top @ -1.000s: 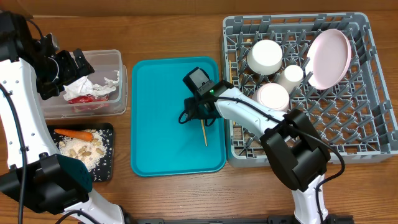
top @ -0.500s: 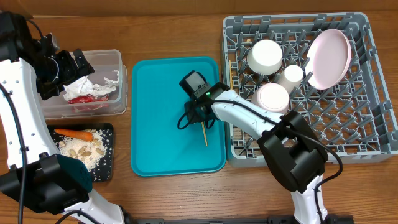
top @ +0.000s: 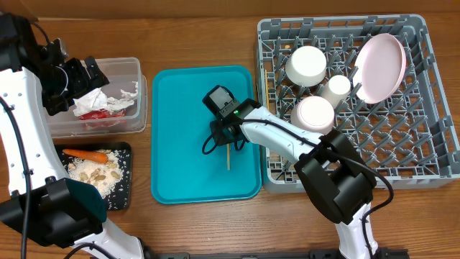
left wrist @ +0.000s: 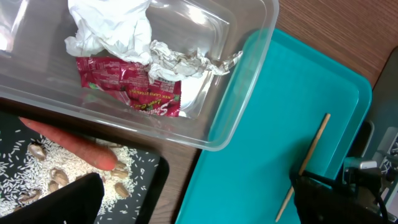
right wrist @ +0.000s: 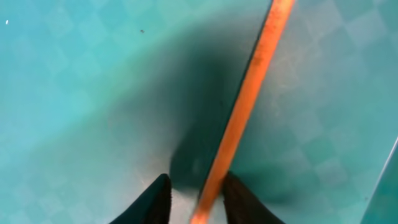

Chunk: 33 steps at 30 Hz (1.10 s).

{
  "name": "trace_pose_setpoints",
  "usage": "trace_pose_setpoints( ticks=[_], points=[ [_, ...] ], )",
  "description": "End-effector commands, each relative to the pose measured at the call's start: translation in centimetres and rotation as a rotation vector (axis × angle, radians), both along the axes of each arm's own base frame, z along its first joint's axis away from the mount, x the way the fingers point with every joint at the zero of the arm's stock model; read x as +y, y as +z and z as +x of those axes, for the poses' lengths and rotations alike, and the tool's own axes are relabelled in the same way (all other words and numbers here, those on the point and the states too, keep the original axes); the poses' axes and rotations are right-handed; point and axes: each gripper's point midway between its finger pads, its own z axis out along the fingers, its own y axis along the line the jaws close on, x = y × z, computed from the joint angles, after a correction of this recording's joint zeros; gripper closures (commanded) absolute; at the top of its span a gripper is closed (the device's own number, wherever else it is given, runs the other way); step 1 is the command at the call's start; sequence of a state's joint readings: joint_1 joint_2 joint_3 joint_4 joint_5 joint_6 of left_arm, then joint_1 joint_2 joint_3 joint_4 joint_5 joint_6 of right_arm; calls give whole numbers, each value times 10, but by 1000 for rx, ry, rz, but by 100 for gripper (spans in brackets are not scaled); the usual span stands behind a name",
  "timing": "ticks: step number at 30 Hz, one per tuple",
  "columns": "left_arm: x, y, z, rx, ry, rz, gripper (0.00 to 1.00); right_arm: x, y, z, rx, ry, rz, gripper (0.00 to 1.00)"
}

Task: Sort waste into correct bins and load items into the dishwasher
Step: 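Lift the second chopstick upright with the right gripper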

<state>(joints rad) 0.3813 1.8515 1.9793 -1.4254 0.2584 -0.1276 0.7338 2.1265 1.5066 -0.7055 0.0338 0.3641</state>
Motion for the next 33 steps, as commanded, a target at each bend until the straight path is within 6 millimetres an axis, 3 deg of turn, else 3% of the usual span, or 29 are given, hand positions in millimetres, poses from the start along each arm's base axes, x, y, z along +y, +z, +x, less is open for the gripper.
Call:
trace_pose_setpoints(
  ticks=[1, 14, 22, 25, 33],
  points=[
    [-3, 14, 1, -38, 0, -3, 0, 2, -5, 3, -5, -3, -9, 74],
    [-3, 14, 1, -38, 0, -3, 0, 3, -5, 5, -9, -4, -4, 84],
    [-3, 14, 1, -38, 0, -3, 0, 3, -5, 5, -9, -7, -2, 84],
    [-3, 14, 1, -38, 0, -3, 0, 3, -4, 5, -12, -7, -1, 74],
    [-3, 14, 1, -38, 0, -3, 0, -3, -2, 18, -60, -131, -10, 75]
  ],
)
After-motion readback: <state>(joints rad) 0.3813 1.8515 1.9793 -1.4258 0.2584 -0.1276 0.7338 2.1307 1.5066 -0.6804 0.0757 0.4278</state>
